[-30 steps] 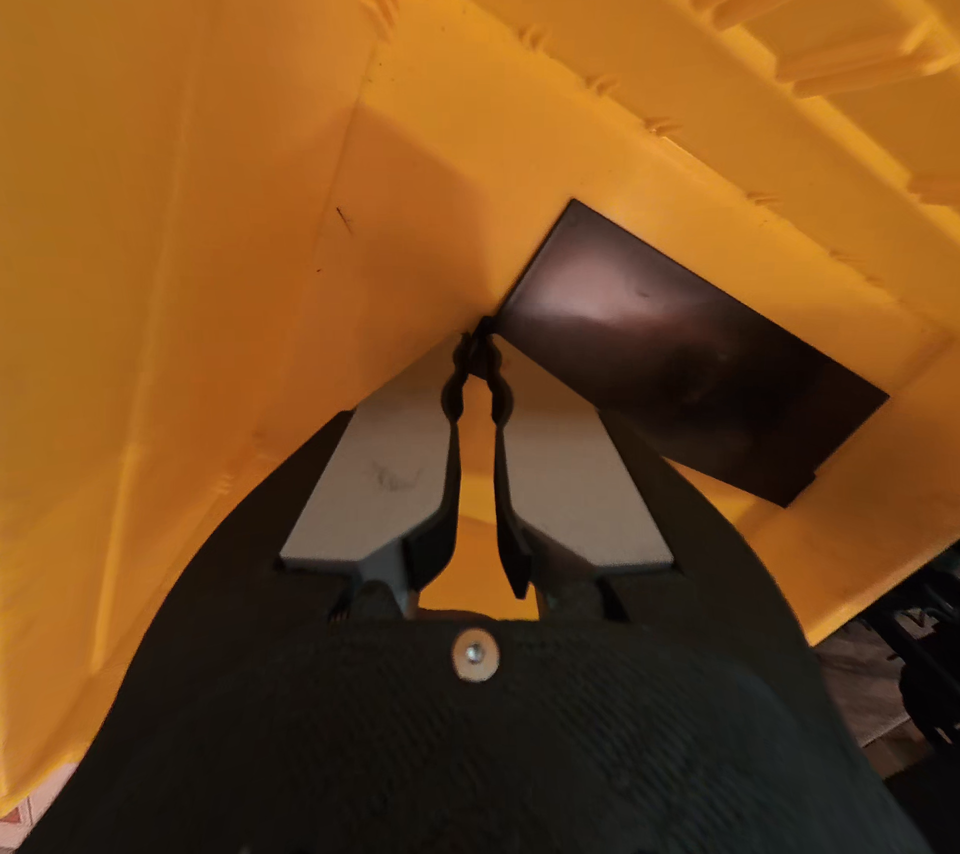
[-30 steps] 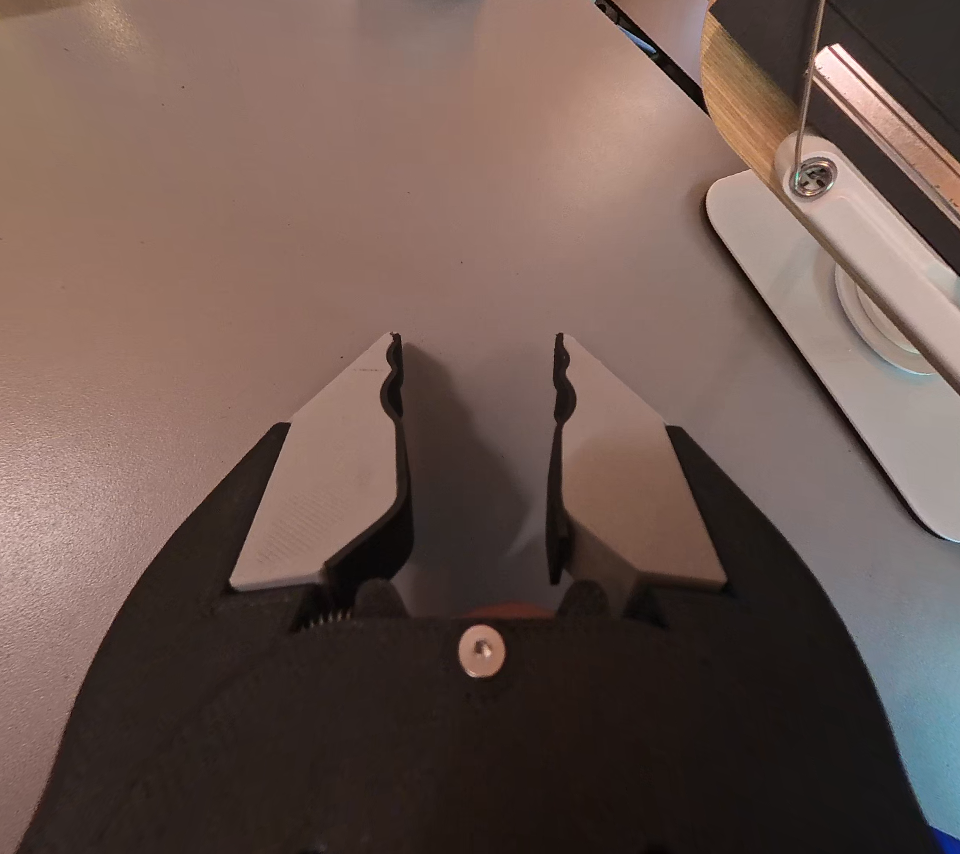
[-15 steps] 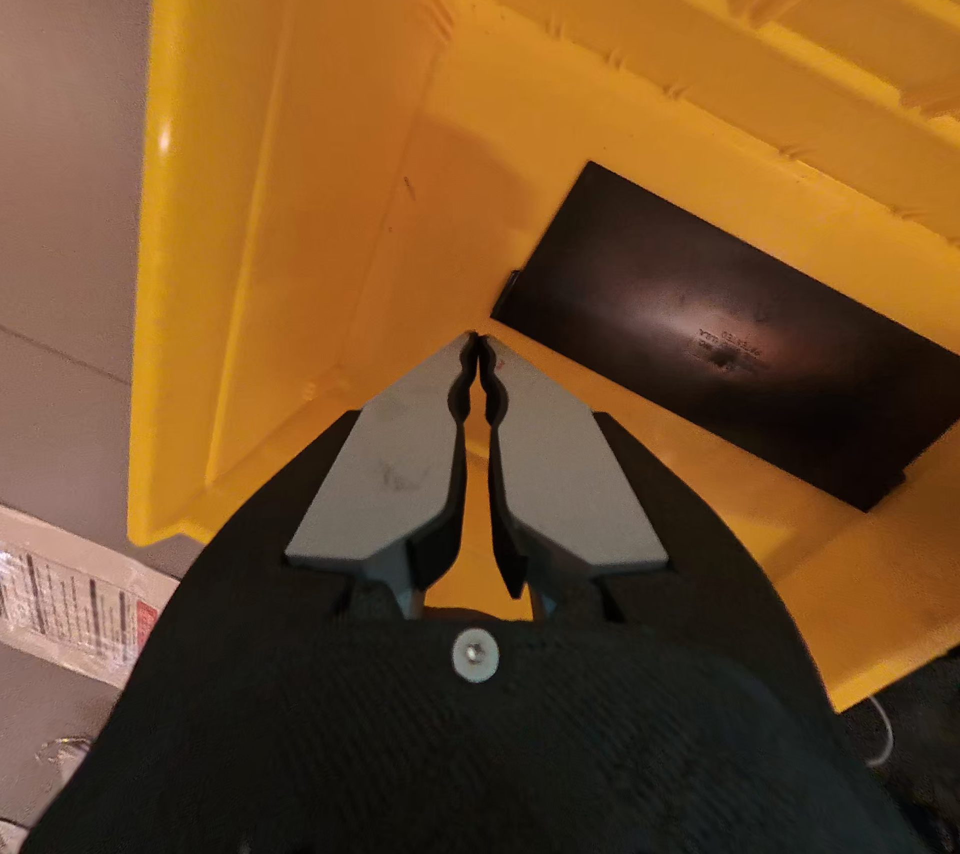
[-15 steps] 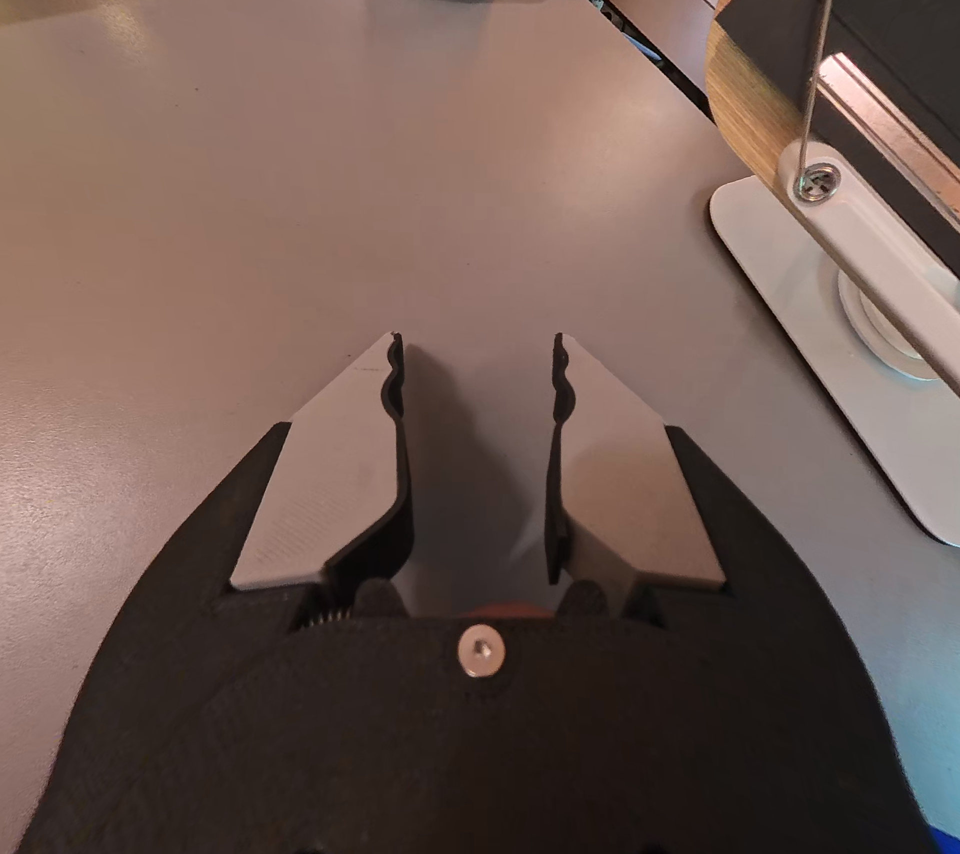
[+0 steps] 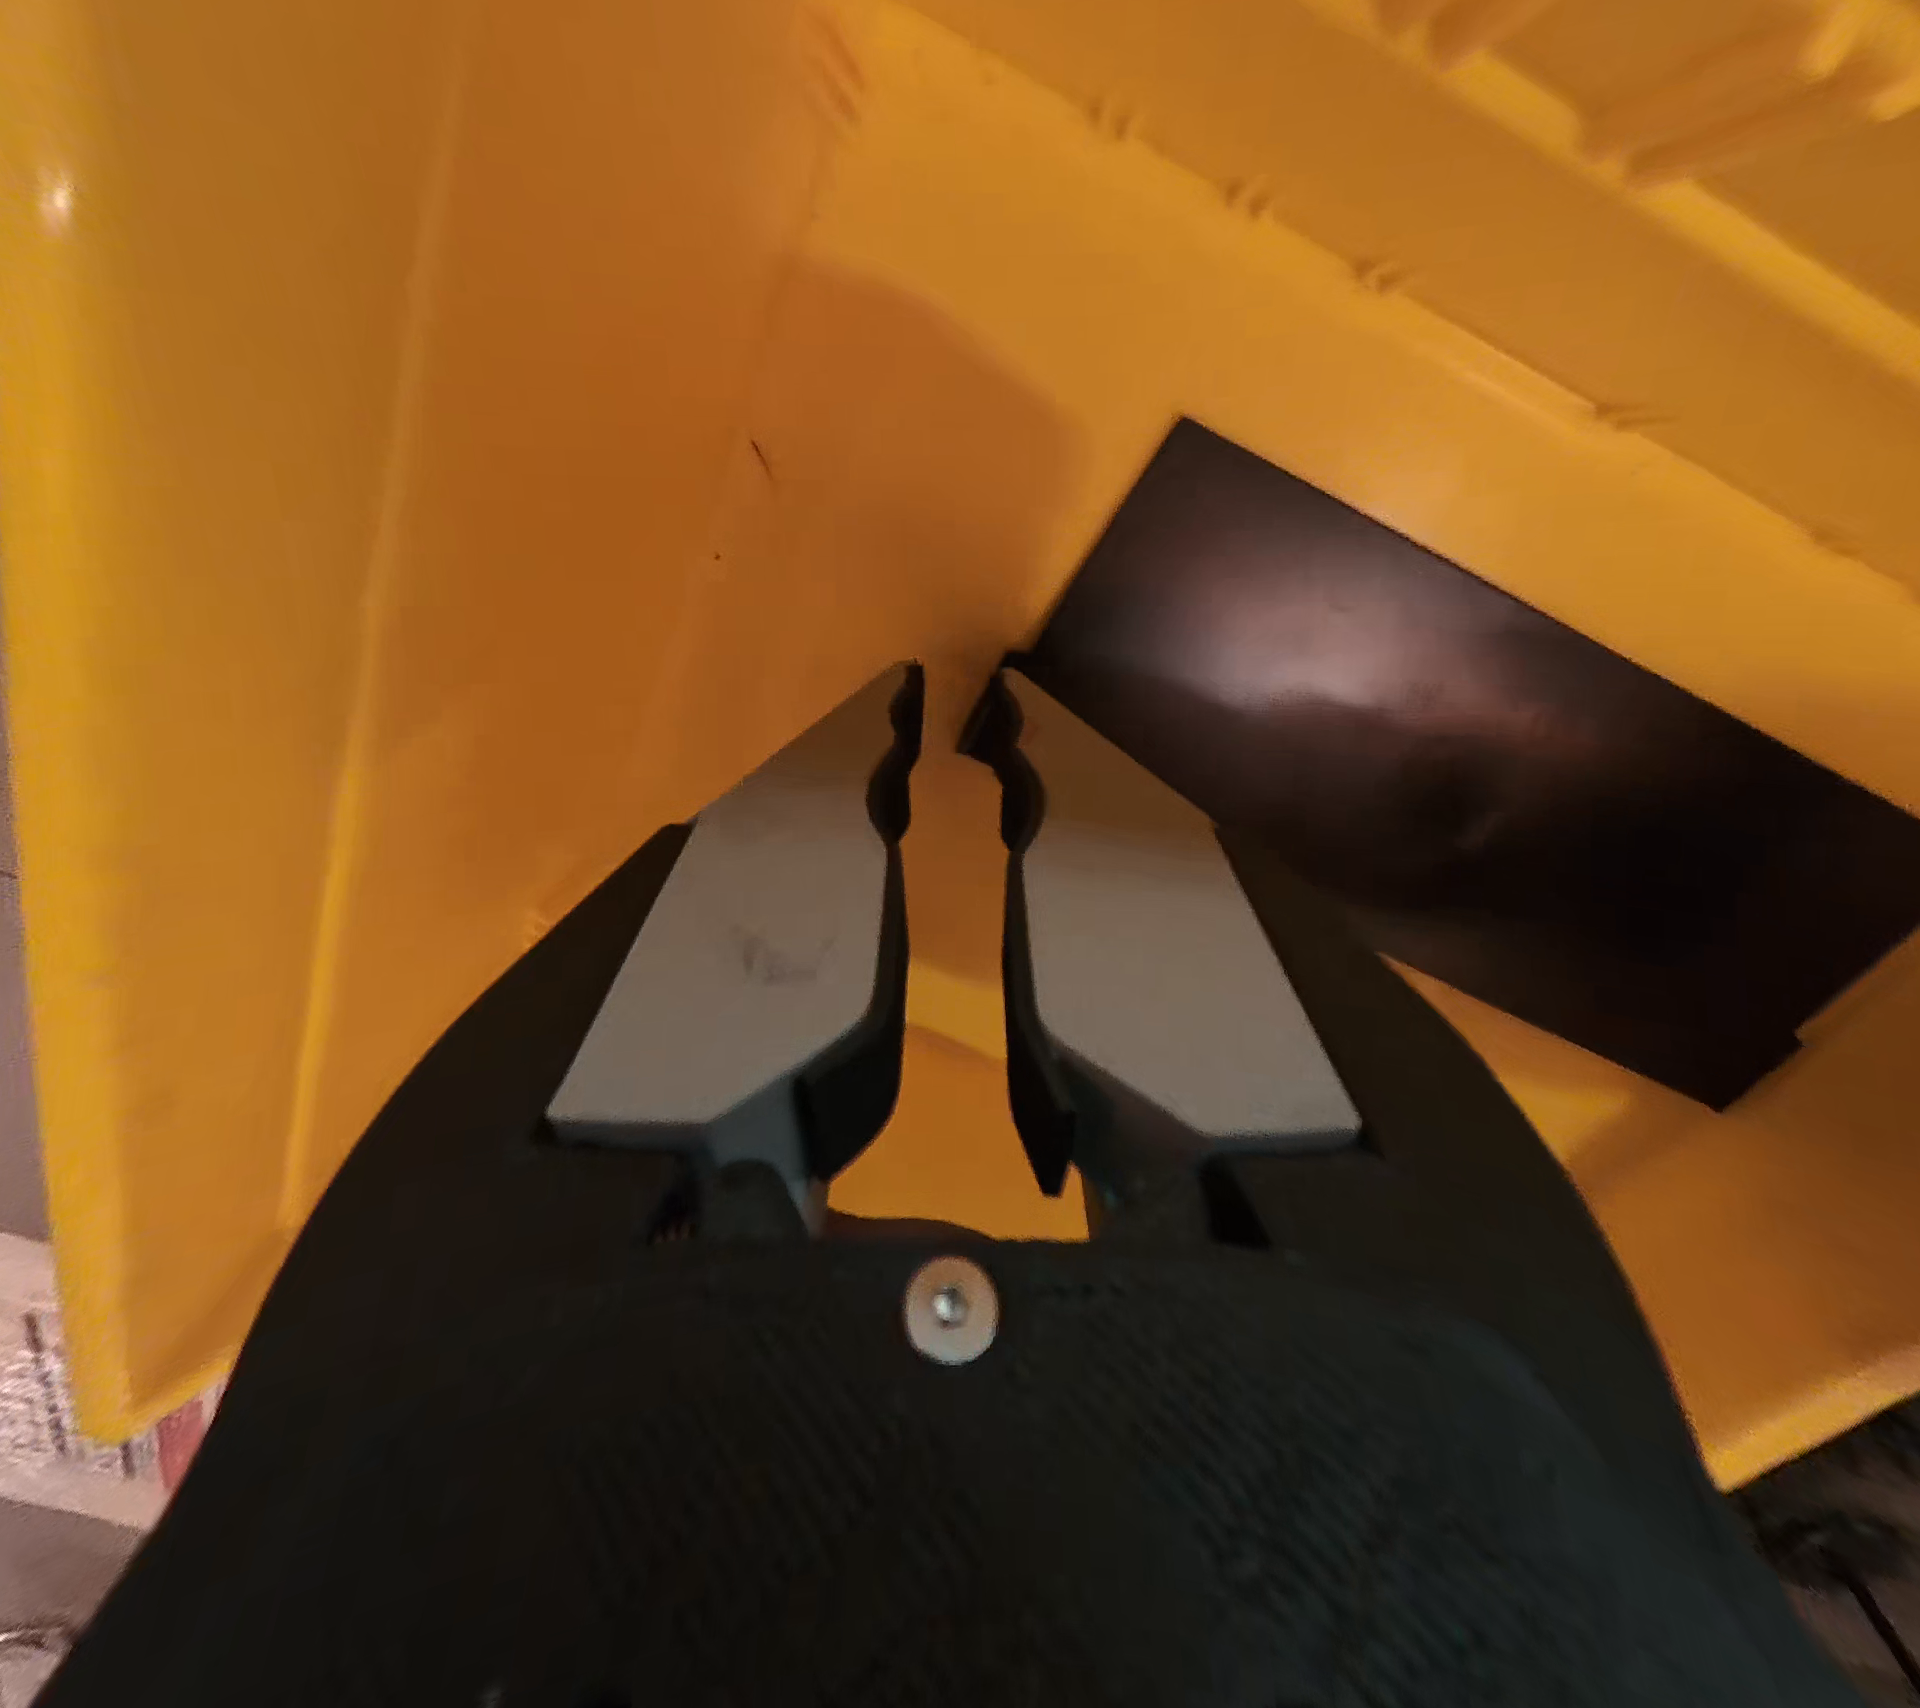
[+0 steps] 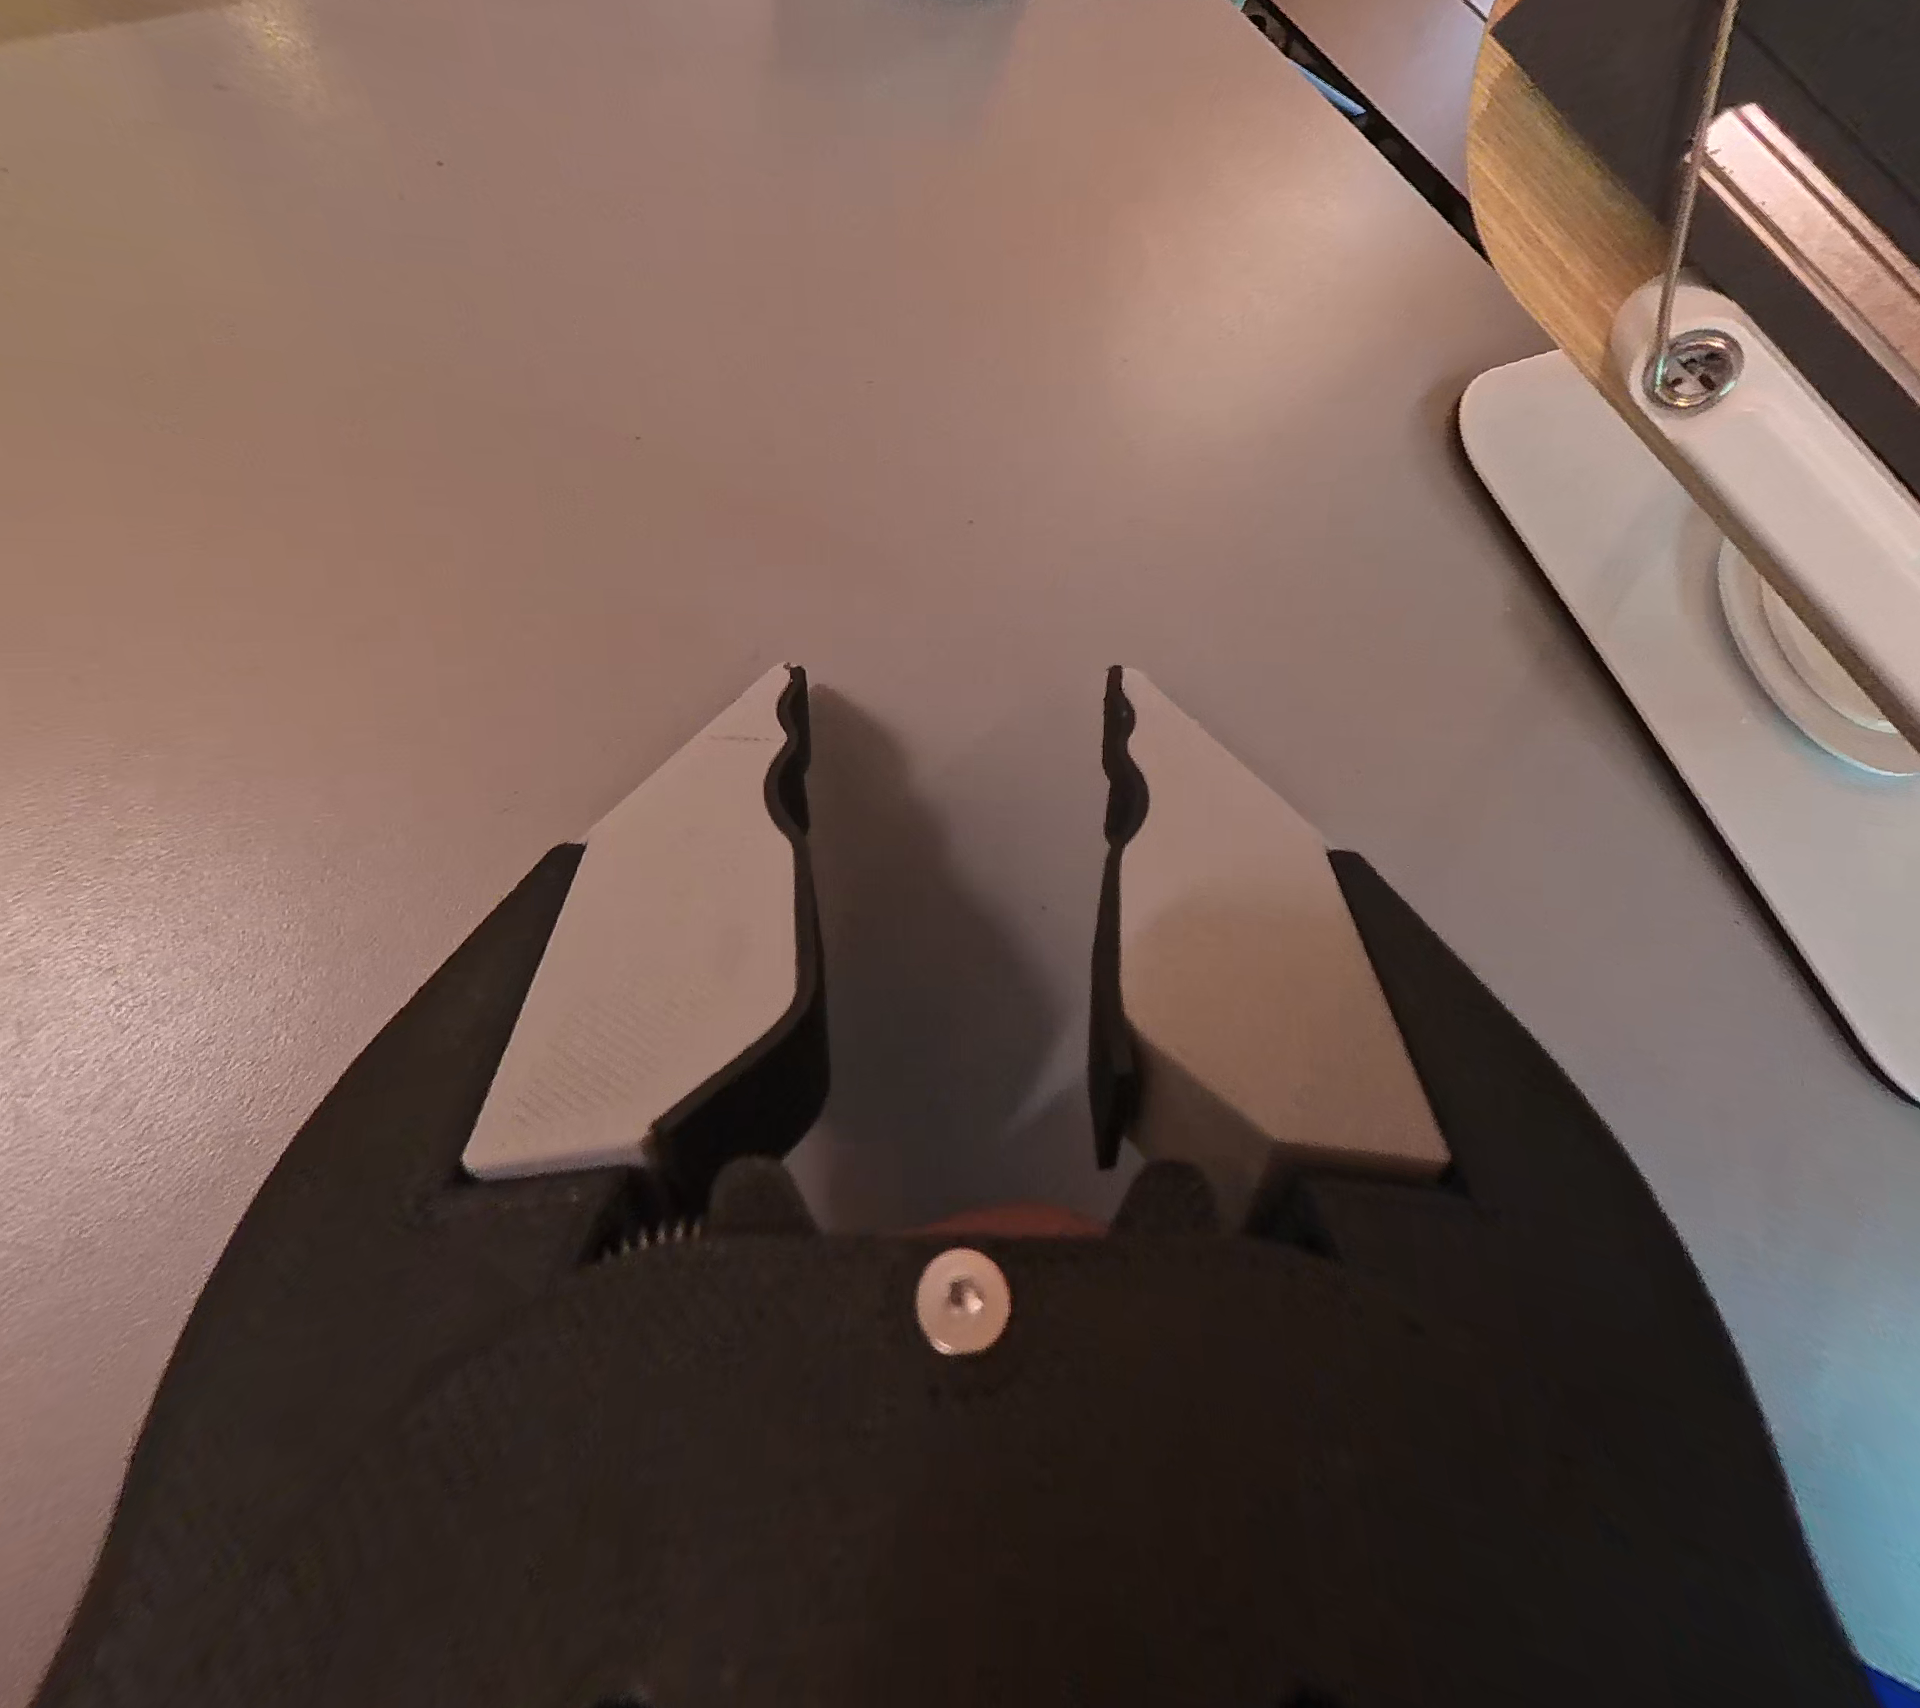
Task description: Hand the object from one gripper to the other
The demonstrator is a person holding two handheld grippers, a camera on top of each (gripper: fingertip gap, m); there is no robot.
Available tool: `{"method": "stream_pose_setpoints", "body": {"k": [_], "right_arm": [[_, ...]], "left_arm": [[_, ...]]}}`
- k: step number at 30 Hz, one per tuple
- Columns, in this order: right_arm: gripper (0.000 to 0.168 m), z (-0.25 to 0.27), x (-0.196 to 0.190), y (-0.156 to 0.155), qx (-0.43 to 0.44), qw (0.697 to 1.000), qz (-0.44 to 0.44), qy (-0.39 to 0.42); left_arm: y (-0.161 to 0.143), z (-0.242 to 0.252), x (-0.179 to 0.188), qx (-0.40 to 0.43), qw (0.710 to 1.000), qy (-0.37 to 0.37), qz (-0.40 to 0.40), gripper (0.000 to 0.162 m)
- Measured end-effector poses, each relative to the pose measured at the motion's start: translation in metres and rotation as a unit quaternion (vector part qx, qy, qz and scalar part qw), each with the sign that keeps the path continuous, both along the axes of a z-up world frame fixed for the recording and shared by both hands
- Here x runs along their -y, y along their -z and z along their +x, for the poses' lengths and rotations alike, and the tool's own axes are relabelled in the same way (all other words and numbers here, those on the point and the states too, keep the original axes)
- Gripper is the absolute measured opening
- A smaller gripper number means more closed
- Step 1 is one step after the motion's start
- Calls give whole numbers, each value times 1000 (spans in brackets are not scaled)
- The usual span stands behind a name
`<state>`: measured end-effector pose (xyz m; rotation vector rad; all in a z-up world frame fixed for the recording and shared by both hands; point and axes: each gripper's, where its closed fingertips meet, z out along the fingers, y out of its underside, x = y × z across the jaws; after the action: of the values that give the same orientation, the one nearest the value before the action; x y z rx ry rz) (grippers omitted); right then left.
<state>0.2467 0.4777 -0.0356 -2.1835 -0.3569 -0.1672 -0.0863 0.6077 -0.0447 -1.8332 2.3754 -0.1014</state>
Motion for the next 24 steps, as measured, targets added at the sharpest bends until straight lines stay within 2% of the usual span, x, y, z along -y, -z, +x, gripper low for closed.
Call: {"method": "stream_pose_setpoints", "body": {"k": [2,5,11,15,21,24], "right_arm": [[53,-1,0,1,4,1000,-2,-3],[52,-3,0,3,15,1000,-6,-8],[50,-3,0,3,12,1000,-8,-11],[49,-3,0,1,-5,1000,-6,-8],[48,-5,1,3,11,1000,-9,-14],[47,-6,1,5,17,1000,-12,-16]], "left_arm": [[1,0,1,-6,1000,0,-10,10],[2,-1,7,-11,999,-1,-39,0],[2,-3,10,-12,999,25,-29,0],[2,-3,9,-7,999,14,-31,0],[2,-8,5,-35,997,64,13,0],[-2,-14,1,-36,997,65,29,0]]}}
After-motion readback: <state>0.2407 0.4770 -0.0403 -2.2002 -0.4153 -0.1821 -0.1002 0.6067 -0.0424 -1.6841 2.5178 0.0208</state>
